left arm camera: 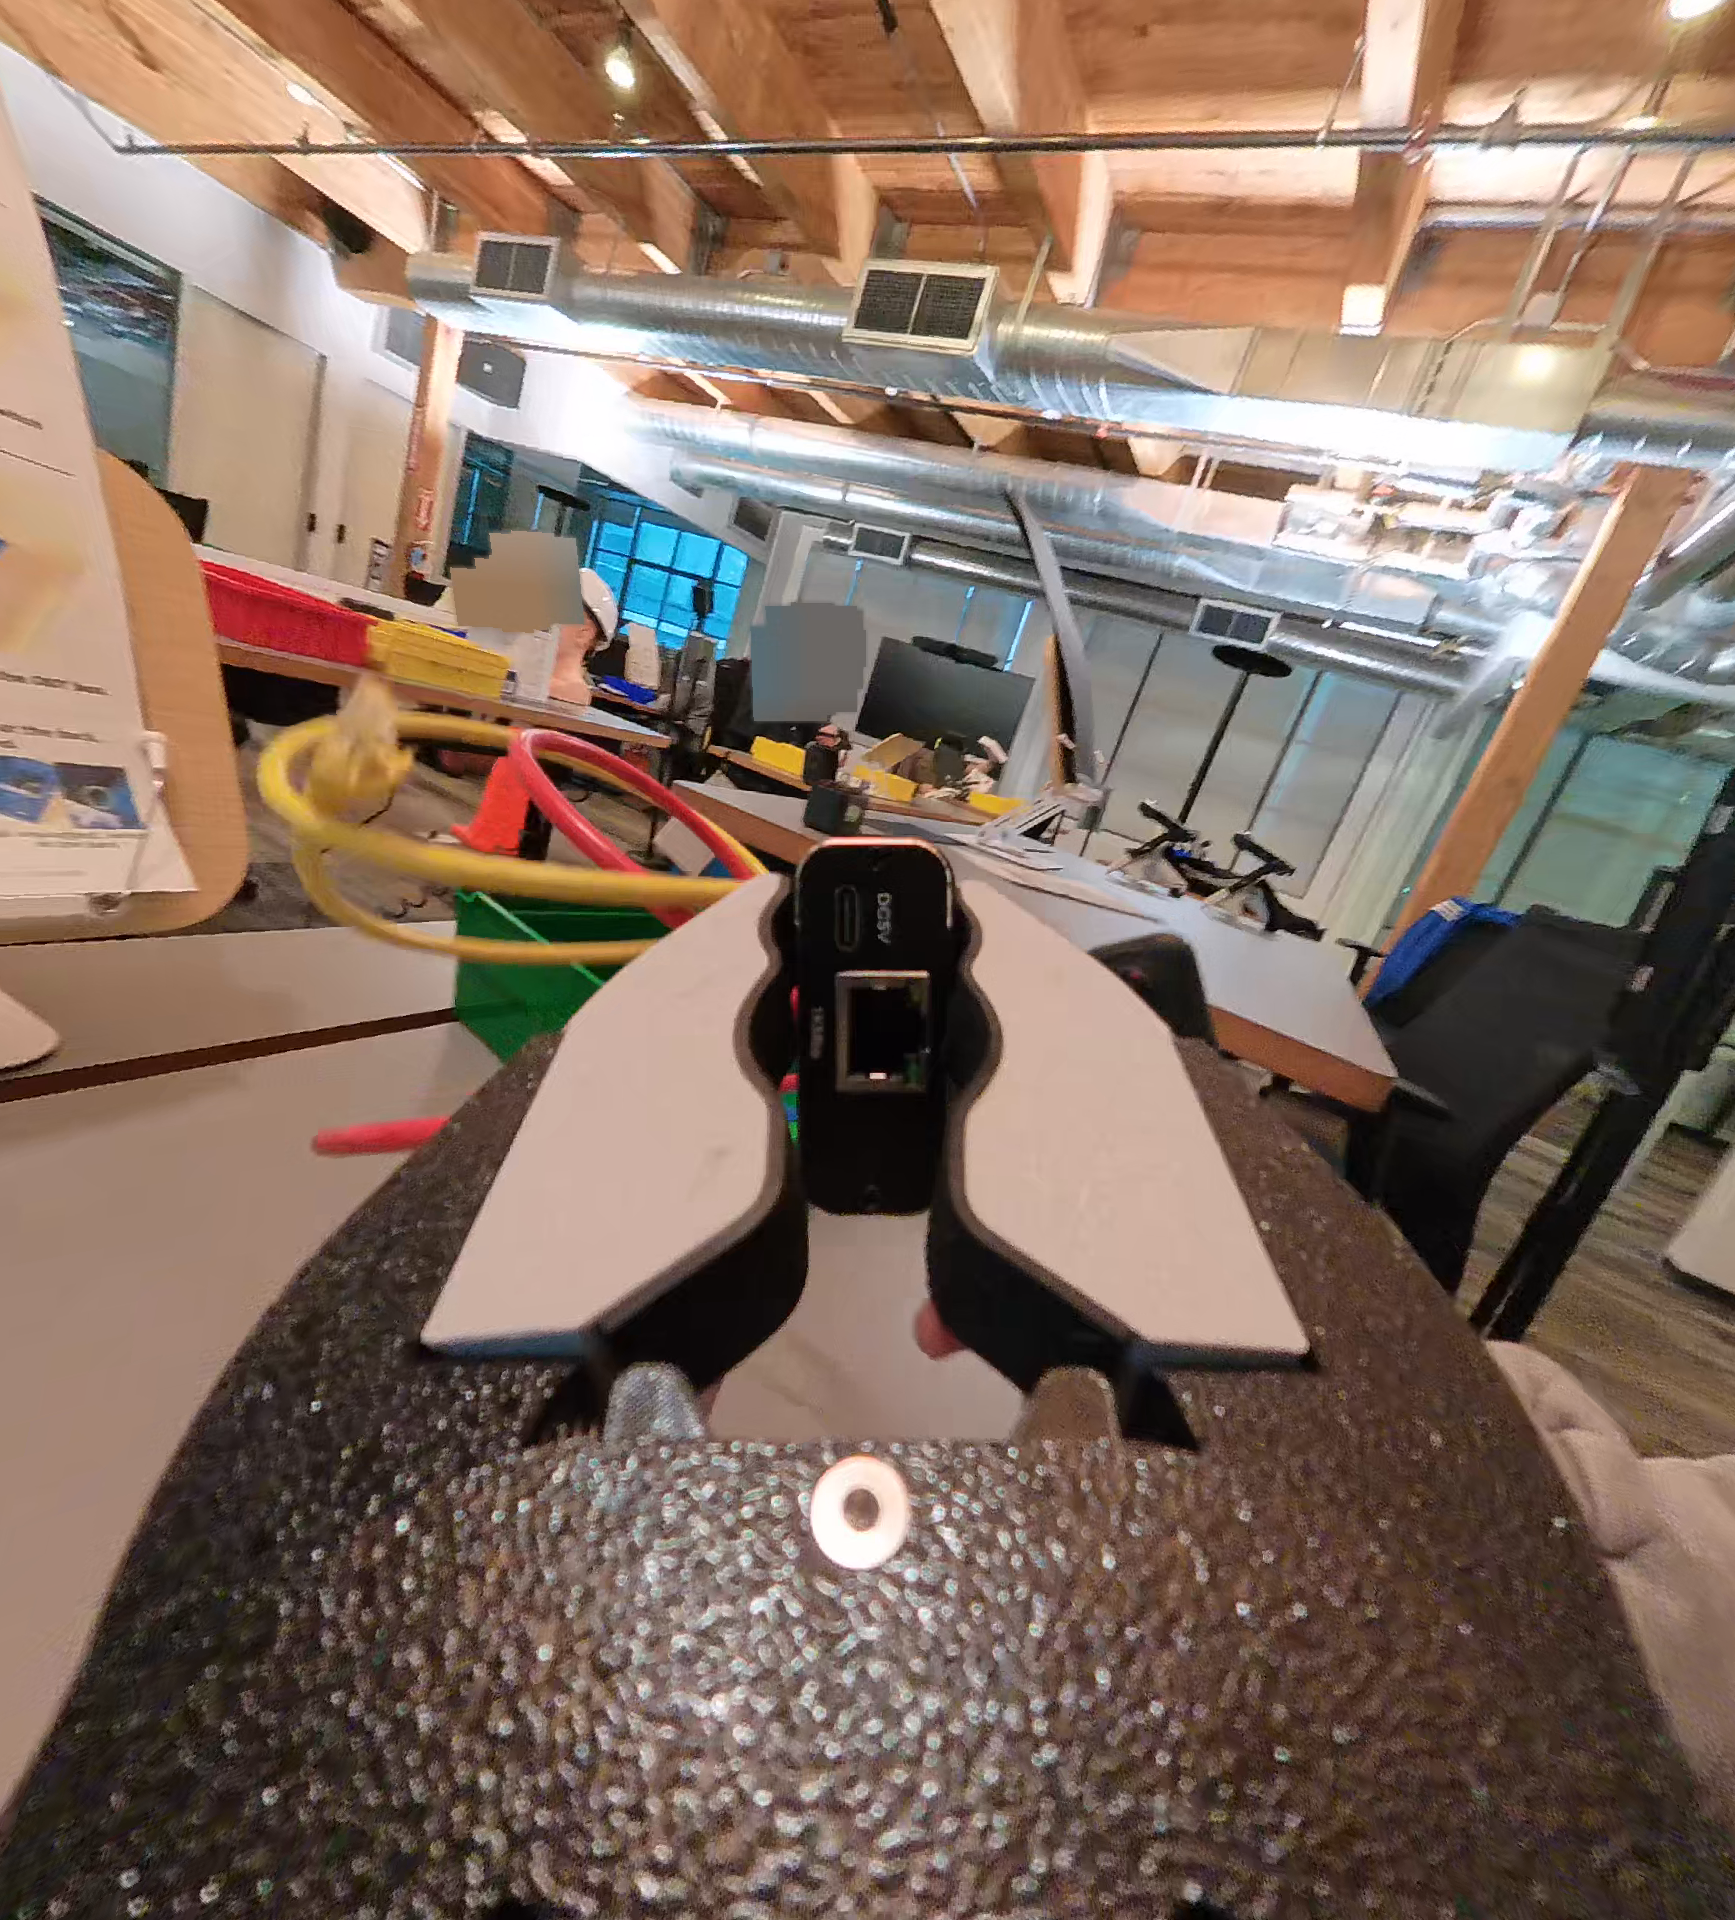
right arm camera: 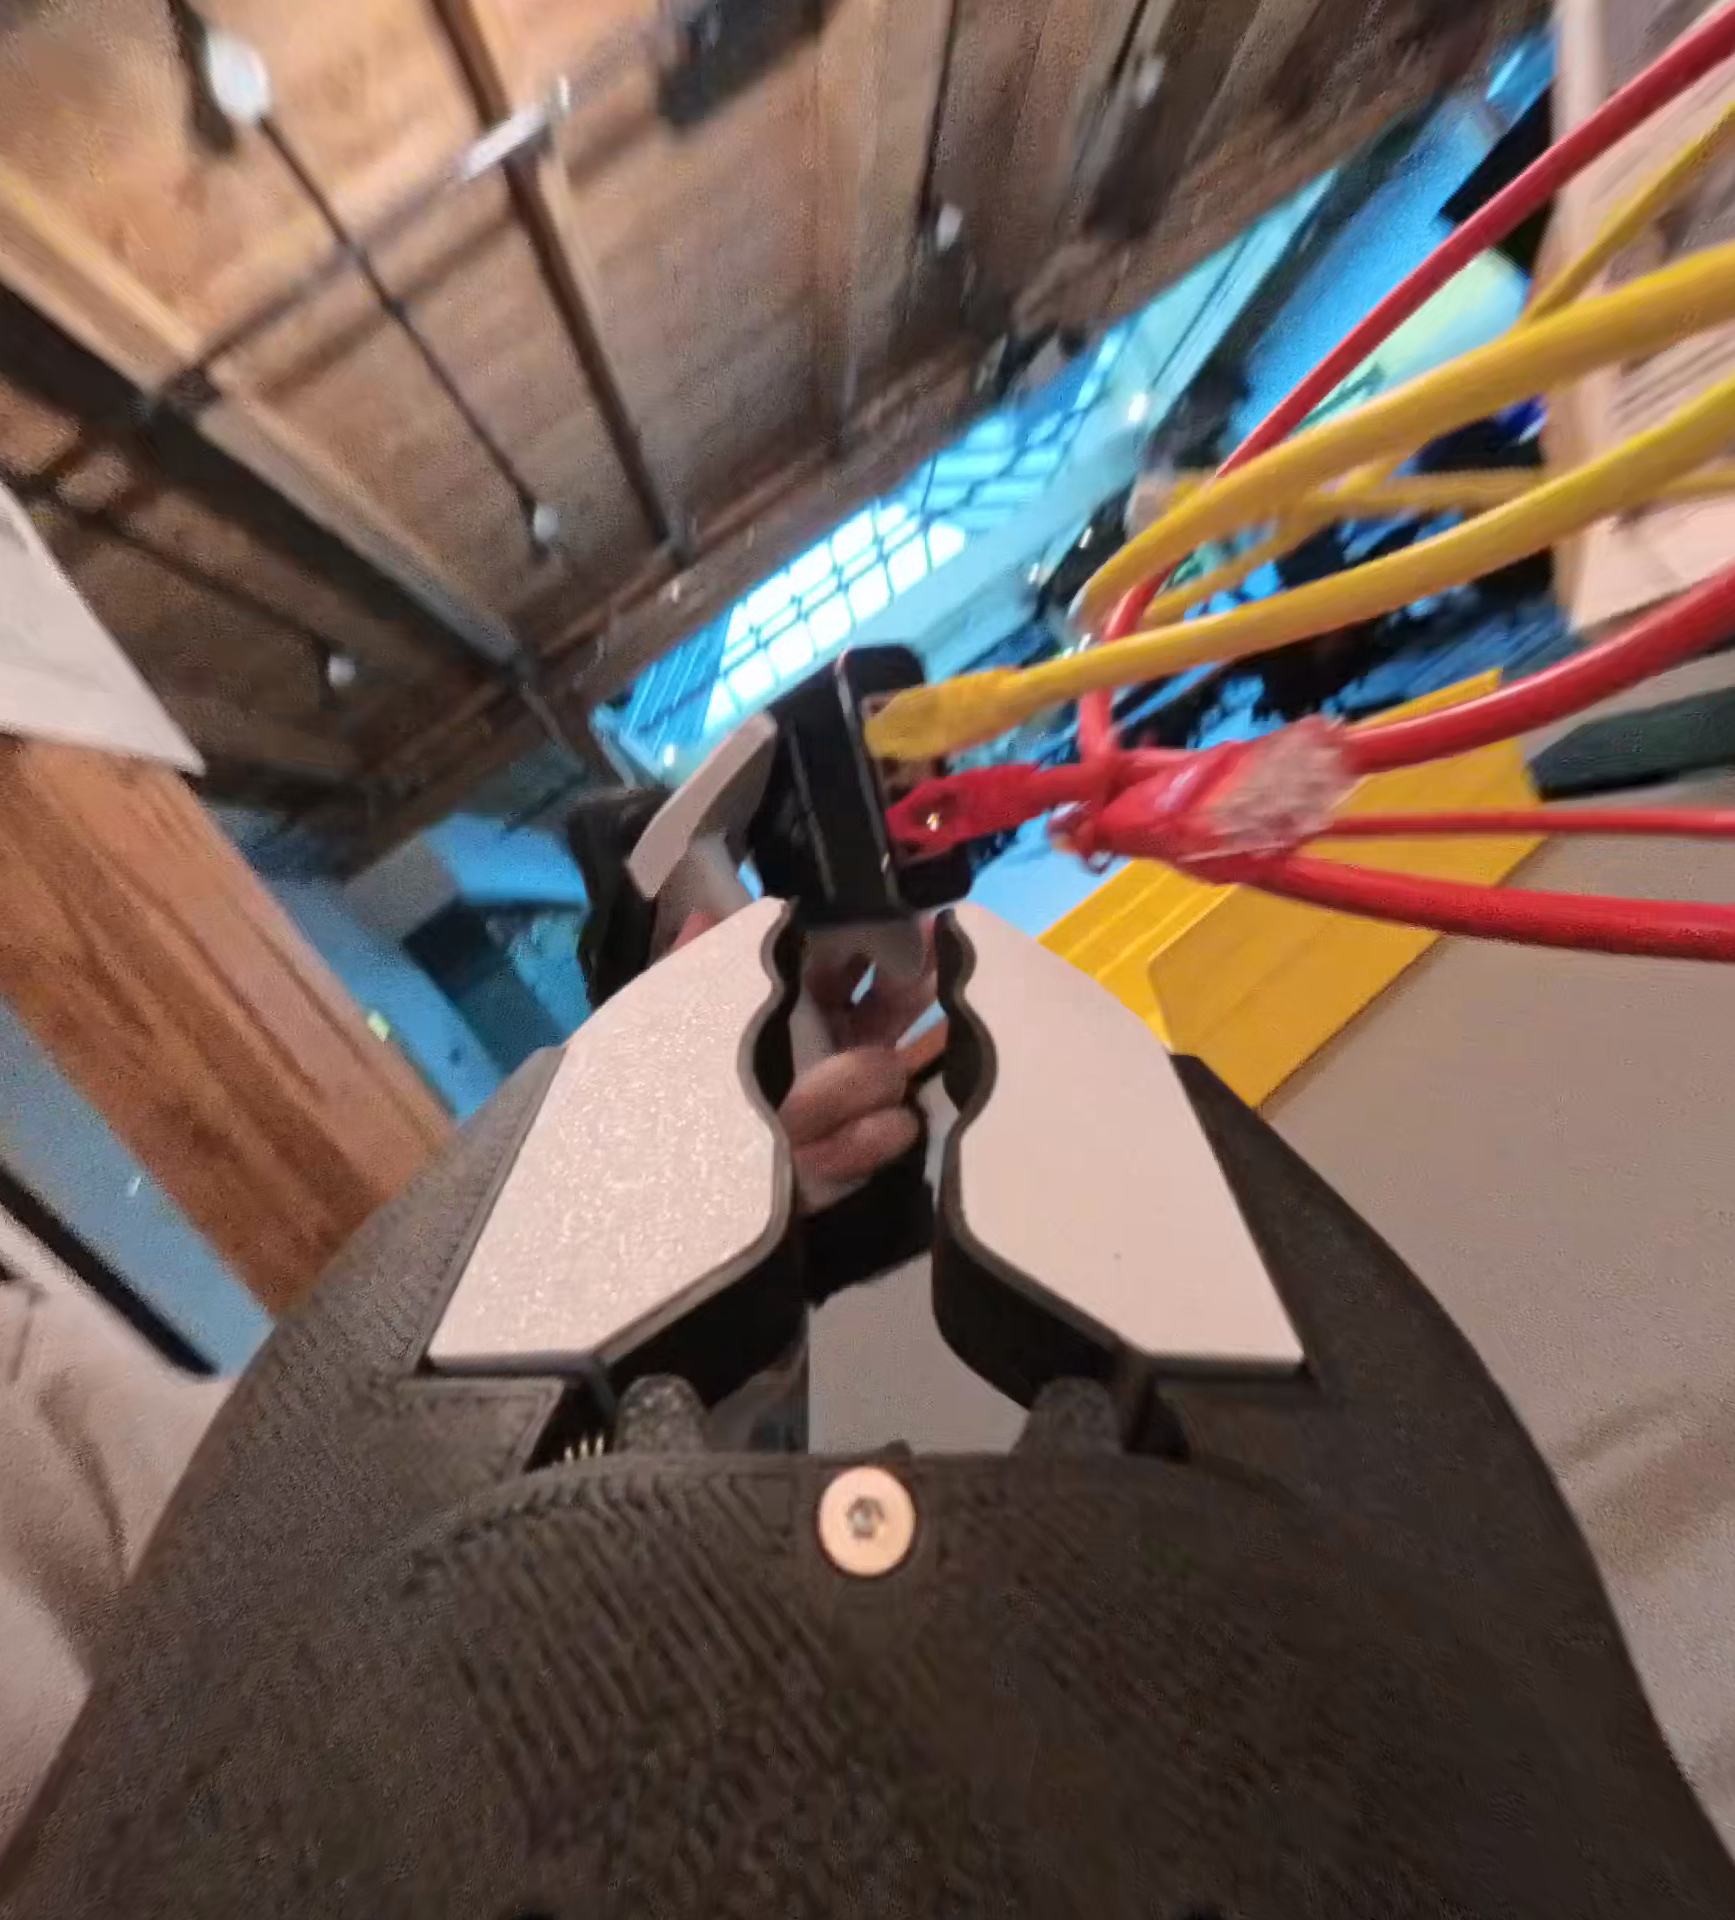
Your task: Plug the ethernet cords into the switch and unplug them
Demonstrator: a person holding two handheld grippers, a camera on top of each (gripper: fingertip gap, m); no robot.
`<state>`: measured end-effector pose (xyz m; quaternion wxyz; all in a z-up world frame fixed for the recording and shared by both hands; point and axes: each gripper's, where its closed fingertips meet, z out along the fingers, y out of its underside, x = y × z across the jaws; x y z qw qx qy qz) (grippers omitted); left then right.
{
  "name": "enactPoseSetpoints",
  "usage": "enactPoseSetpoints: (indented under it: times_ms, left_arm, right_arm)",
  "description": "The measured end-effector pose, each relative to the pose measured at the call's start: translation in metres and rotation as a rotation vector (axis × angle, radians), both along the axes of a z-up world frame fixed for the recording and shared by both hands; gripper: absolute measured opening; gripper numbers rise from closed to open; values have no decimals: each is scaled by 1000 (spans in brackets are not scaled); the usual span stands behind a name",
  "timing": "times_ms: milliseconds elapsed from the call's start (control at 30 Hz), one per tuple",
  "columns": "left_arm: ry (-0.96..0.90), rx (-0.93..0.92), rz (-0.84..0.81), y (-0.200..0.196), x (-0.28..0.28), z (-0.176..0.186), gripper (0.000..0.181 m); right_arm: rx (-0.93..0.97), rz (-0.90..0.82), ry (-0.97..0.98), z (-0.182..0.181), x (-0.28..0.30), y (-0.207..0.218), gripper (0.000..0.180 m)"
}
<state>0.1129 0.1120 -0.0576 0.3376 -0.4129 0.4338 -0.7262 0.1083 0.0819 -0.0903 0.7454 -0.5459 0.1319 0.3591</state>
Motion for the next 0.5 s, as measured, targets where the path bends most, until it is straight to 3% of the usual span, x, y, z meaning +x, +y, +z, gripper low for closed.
enactPoseSetpoints:
  times_ms: [67, 200, 367, 433, 500]
  left_arm:
    - [-18, -20, -37, -8, -2, 2, 24]
    - [-76, -88, -112, -18, -9, 7, 24]
    - [-131, -110, -107, -21, -12, 13, 24]
    - [-134, -100, -99, -22, -12, 12, 24]
    - [-144, -107, -94, -24, -13, 12, 24]
  right_arm:
    - [60, -94, 42, 2, 22, -9, 15]
    - [165, -22, 5, 15, 16, -19, 2]
    - [227, -77, -28, 24, 15, -22, 4]
    - [167, -48, -47, 18, 9, -14, 19]
    - [85, -13, -49, 7, 2, -3, 48]
